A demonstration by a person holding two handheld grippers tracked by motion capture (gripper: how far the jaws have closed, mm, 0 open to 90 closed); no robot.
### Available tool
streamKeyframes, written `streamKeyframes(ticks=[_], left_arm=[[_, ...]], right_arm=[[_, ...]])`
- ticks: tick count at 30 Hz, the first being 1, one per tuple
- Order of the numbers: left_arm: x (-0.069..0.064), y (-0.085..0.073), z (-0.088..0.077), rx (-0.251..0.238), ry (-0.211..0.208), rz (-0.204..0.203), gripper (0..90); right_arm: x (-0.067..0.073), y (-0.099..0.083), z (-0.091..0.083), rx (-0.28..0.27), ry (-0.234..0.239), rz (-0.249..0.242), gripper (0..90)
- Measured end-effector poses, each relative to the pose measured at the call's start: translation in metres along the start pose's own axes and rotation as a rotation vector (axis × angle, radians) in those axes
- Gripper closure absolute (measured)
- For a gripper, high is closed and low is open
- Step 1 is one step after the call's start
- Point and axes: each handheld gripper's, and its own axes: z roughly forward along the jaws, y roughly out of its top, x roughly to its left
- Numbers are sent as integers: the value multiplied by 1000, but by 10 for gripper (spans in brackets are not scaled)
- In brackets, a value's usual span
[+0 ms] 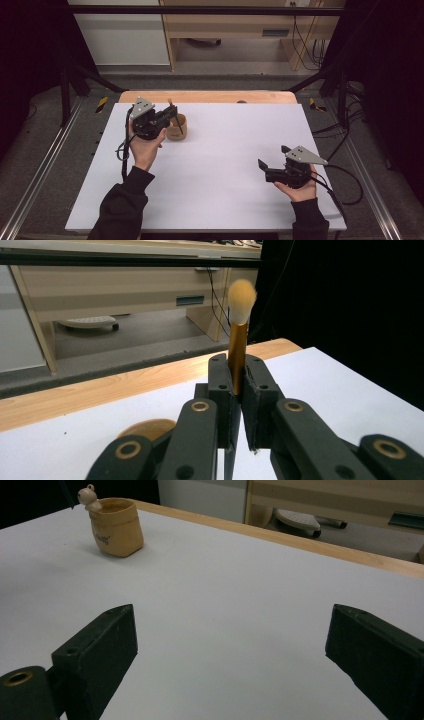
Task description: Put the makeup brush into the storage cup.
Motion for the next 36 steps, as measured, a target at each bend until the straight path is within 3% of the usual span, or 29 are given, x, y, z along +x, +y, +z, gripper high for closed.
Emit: streamKeyframes(ticks=[19,36], left_arm=[[17,14,21,5,58,-8,833],[32,10,42,17,93,-27,833]], right_arm=[[-1,0,1,-1,-1,2,64],[-1,0,2,5,-1,0,65]])
